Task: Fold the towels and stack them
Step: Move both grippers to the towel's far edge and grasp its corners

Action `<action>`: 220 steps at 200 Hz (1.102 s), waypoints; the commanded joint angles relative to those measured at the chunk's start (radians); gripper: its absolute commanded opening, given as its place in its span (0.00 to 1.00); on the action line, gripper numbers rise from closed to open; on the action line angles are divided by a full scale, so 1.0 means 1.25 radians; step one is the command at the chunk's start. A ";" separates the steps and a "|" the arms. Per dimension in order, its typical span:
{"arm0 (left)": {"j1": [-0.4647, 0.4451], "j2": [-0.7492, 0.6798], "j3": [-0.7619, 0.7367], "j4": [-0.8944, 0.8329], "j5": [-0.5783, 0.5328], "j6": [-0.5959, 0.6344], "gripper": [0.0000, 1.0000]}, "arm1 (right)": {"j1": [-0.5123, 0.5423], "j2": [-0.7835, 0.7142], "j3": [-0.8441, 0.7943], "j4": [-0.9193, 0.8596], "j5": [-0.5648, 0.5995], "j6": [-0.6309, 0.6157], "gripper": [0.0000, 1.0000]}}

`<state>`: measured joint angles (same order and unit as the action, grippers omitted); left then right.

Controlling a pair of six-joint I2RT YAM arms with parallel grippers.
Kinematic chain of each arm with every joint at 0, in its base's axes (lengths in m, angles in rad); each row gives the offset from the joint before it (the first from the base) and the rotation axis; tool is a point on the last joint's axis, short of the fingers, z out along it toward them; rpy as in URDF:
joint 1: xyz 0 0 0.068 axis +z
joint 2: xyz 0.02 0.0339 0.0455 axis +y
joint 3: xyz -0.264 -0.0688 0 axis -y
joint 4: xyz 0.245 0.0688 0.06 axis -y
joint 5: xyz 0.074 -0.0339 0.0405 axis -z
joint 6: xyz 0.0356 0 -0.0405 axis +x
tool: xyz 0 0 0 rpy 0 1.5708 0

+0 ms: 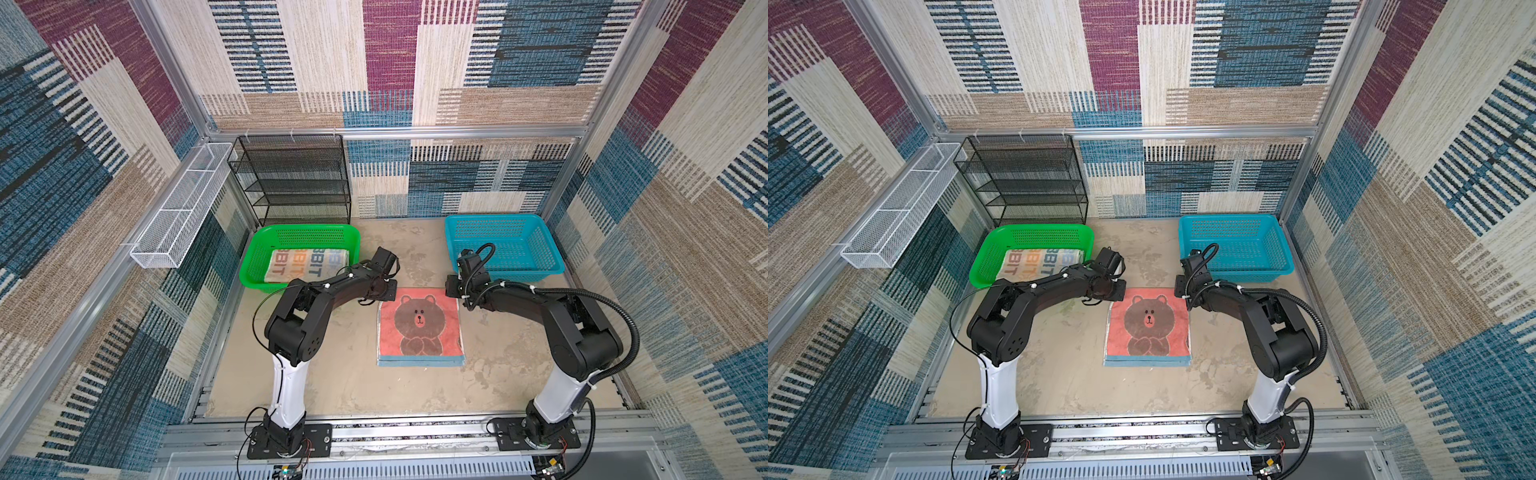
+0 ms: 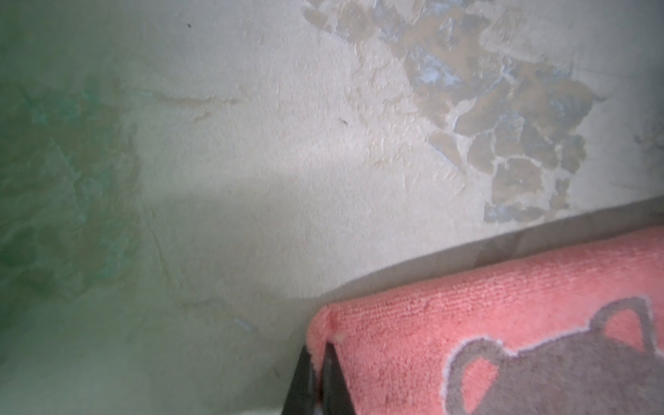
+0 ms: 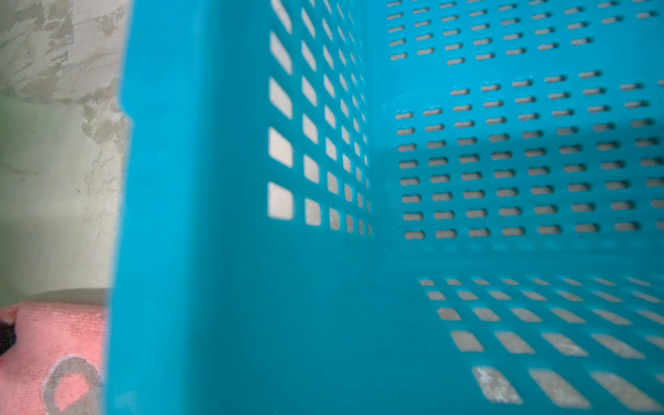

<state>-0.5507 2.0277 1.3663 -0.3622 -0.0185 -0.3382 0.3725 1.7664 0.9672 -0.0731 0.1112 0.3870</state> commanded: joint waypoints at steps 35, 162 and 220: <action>0.000 -0.052 -0.066 -0.053 0.023 0.020 0.00 | 0.000 0.040 0.022 0.011 -0.018 -0.004 0.50; 0.001 -0.056 -0.095 -0.047 0.041 0.015 0.00 | 0.001 0.058 0.010 0.038 -0.103 -0.005 0.24; 0.001 -0.070 -0.106 -0.044 0.045 0.015 0.00 | 0.000 0.034 0.012 -0.013 -0.045 -0.014 0.42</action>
<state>-0.5503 1.9472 1.2491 -0.3435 0.0151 -0.3302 0.3717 1.8149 0.9787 -0.0463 0.0128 0.3725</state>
